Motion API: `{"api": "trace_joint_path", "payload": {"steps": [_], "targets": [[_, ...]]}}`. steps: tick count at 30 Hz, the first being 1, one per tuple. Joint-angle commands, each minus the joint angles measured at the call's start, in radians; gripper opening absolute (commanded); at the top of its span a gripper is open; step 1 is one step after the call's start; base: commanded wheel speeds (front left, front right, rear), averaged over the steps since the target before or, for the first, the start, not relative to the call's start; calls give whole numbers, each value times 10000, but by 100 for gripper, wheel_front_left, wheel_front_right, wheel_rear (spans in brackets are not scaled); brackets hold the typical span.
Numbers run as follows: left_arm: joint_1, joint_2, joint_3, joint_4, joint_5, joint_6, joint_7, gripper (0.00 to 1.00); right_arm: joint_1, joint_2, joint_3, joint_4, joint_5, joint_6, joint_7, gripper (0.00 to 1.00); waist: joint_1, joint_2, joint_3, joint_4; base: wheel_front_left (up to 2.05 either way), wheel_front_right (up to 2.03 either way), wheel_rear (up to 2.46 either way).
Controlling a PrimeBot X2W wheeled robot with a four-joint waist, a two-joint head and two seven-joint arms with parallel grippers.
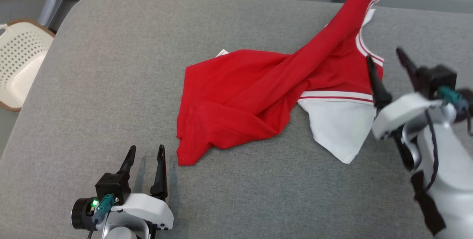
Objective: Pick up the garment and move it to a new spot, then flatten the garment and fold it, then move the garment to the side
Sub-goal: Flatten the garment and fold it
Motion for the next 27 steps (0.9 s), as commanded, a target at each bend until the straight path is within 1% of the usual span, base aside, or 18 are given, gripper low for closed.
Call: {"api": "trace_joint_path", "payload": {"steps": [1, 4, 7, 13, 19, 26, 27], "targets": [[39, 38, 90, -4, 95, -47, 3, 100, 383, 7, 0, -204, 188, -3, 6, 100, 0, 0, -222, -214, 0, 0, 0], [184, 38, 199, 19, 211, -125, 3, 100, 1285, 209, 141, -603, 449, -1, 6, 100, 0, 0, -389, -380, 0, 0, 0], [218, 40, 214, 47, 254, -173, 3, 100, 2031, 275, 598, -851, 612, -3, 6, 100, 0, 0, -503, -456, 0, 0, 0], [369, 40, 215, 75, 289, -191, 3, 100, 3090, 445, 1079, -886, 1017, -3, 6, 100, 0, 0, -692, -508, 0, 0, 0], [382, 40, 213, 36, 227, -168, 3, 100, 3620, 620, 1183, -532, 1137, -3, 6, 100, 0, 0, -665, -478, 0, 0, 0], [294, 38, 214, 19, 242, -185, 3, 100, 3558, 858, 1202, 189, 1097, -1, 31, 100, 0, 0, -540, -382, 0, 0, 0], [278, 38, 216, 24, 242, -191, 3, 100, 3543, 878, 1253, 317, 1096, -1, 34, 78, 0, 0, -532, -364, 0, 0, 0]]}}
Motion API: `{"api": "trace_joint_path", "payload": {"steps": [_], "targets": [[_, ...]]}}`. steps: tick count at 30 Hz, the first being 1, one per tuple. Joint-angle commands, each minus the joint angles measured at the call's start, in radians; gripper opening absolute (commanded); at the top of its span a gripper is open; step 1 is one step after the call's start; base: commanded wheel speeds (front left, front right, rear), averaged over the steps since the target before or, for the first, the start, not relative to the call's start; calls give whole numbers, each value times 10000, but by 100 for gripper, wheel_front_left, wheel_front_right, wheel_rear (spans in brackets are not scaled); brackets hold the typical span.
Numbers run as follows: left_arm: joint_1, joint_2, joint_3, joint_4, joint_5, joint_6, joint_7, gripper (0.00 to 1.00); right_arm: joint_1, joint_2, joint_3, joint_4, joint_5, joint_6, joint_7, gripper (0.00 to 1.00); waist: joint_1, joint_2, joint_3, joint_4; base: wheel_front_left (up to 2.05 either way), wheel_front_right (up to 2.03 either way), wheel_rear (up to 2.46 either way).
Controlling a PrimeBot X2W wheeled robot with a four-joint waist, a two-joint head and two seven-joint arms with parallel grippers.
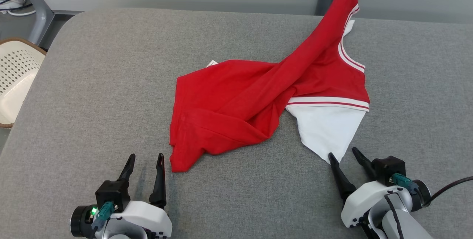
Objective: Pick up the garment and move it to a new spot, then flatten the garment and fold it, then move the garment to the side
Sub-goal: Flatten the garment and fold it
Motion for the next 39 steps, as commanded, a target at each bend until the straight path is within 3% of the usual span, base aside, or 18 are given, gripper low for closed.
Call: {"api": "trace_joint_path", "payload": {"steps": [1, 2, 3, 10, 16, 23, 32, 34, 35, 36, 39], "targets": [[-65, 40, 33, -14, 24, -3, 3, 100, 59, 29, 133, 329, -4, 1, 73, 47, 0, -1, 13, 33, 0, 0, 0], [-71, 43, 48, -12, 30, 0, 3, 100, 43, 67, 178, 384, 1, 1, 83, 16, 0, -1, 15, 39, 0, 0, 0], [-74, 42, 55, -12, 32, 9, 3, 100, 56, 97, 228, 438, 32, 2, 83, 0, 0, -1, 8, 40, 0, 0, 0], [171, 35, 236, -4, 86, 22, 3, 100, 178, -19, -307, -113, 384, -2, 51, 0, 0, -1, -218, -223, 0, 0, 0], [368, 40, 355, 5, 147, -41, 3, 100, 723, -241, -1157, -1676, 637, 1, 43, 0, 0, -1, -662, -860, 0, 0, 0], [584, 43, 400, 69, 114, 15, 3, 100, 1500, -511, -1427, -3212, 1003, 1, 41, 0, 0, -1, -1206, -1551, 0, 0, 0], [946, 43, 484, 186, 189, 24, 3, 100, 2621, -754, -1542, -2913, 1067, 1, 43, 0, 0, -1, -1639, -1852, 0, 0, 0], [1013, 42, 508, 217, 211, 14, 3, 100, 2748, -751, -1573, -2564, 885, 1, 43, 49, 0, -1, -1719, -1891, 0, 0, 0], [1066, 42, 518, 234, 233, 6, 3, 100, 2771, -721, -1582, -2432, 819, 1, 42, 93, 0, -1, -1759, -1910, 0, 0, 0], [1109, 42, 529, 251, 240, -6, 3, 100, 2774, -688, -1647, -2338, 754, 1, 43, 100, 0, -1, -1782, -1926, 0, 0, 0], [1180, 42, 572, 286, 260, -39, 3, 100, 2791, -521, -1938, -2342, 431, 1, 43, 100, 0, -1, -1830, -1987, 0, 0, 0]]}}
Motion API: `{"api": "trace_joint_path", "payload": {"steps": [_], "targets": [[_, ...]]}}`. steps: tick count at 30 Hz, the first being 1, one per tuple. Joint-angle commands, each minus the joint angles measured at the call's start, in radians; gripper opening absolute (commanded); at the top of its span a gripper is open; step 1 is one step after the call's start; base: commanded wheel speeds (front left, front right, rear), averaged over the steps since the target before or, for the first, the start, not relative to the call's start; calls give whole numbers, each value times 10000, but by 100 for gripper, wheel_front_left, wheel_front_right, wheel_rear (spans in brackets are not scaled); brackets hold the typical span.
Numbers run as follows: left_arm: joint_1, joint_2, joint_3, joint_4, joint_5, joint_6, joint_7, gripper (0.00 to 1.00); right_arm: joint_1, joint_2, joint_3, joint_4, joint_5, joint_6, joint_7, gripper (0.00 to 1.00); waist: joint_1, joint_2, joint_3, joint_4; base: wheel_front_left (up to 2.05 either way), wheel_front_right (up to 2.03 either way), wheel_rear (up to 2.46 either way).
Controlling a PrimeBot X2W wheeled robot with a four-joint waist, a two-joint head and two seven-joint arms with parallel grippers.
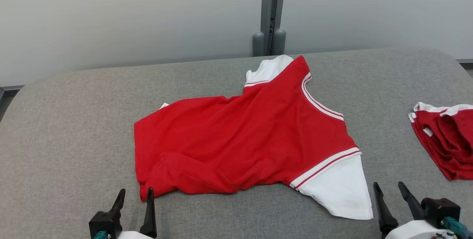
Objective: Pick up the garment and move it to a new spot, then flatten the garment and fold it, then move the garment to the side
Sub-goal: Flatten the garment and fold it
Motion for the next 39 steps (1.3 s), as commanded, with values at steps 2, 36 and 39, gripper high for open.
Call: {"api": "trace_joint_path", "payload": {"steps": [2, 36, 39], "targets": [[62, 44, 67, 26, 94, -25, 3, 100, 26, 243, -311, -152, -225, 1, 9, 100, 0, -1, -37, -87, 0, 0, 0], [-5362, 85, -40, 5968, -195, -1565, 1317, 100, -892, 783, 65, -375, -441, 1, 9, 100, 0, -1, 1118, -314, 0, 0, 0], [-5541, 70, -161, 6142, -343, -1676, 1554, 100, -924, 797, 102, -374, -447, 1, 9, 100, 0, -1, 1142, -310, 0, 0, 0]]}}
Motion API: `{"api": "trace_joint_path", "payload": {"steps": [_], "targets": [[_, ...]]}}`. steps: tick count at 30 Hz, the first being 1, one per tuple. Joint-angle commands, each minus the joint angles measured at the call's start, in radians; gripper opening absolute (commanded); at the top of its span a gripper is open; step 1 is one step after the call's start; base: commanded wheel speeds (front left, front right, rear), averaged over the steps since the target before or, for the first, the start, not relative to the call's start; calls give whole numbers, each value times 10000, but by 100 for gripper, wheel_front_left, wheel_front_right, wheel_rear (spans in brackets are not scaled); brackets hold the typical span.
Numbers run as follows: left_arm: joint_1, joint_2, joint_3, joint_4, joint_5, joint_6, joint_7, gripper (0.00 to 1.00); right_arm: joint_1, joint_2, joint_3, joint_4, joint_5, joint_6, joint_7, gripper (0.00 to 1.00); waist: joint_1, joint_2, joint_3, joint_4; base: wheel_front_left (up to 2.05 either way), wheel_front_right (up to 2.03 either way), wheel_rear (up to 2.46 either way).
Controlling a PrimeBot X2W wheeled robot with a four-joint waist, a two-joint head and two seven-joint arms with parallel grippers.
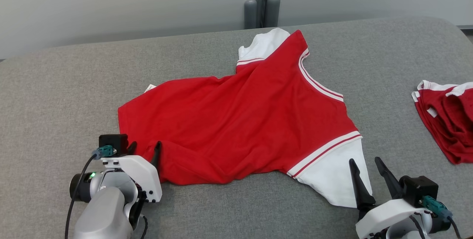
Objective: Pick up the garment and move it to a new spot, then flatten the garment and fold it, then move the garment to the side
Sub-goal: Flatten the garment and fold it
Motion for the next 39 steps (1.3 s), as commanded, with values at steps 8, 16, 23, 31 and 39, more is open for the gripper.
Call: {"api": "trace_joint_path", "payload": {"steps": [8, 16, 23, 31, 39], "targets": [[-211, 15, -415, 148, -619, -232, 605, 100, -27, -1, -33, 60, -7, 1, 9, 100, 0, 0, 2, -12, 0, 0, 0], [-139, 16, -779, -137, -1088, -221, 808, 96, 38, 9, -52, 58, -23, 1, 9, 100, 0, 0, -41, 44, 0, 0, 0], [183, 14, -1090, -538, -1325, -40, 878, 60, 66, 16, -58, 97, 56, 1, 9, 100, 0, 0, -113, 119, 0, 0, 0], [531, 12, -1265, -1036, -1491, 170, 941, 60, 102, 20, -81, 127, 63, 1, 9, 100, 0, 0, -256, 316, 0, 0, 0], [843, 78, -1322, -1664, -1558, 305, 674, 0, 147, 20, -75, 151, 93, 1, 9, 100, 0, 0, -374, 455, 0, 0, 0]]}}
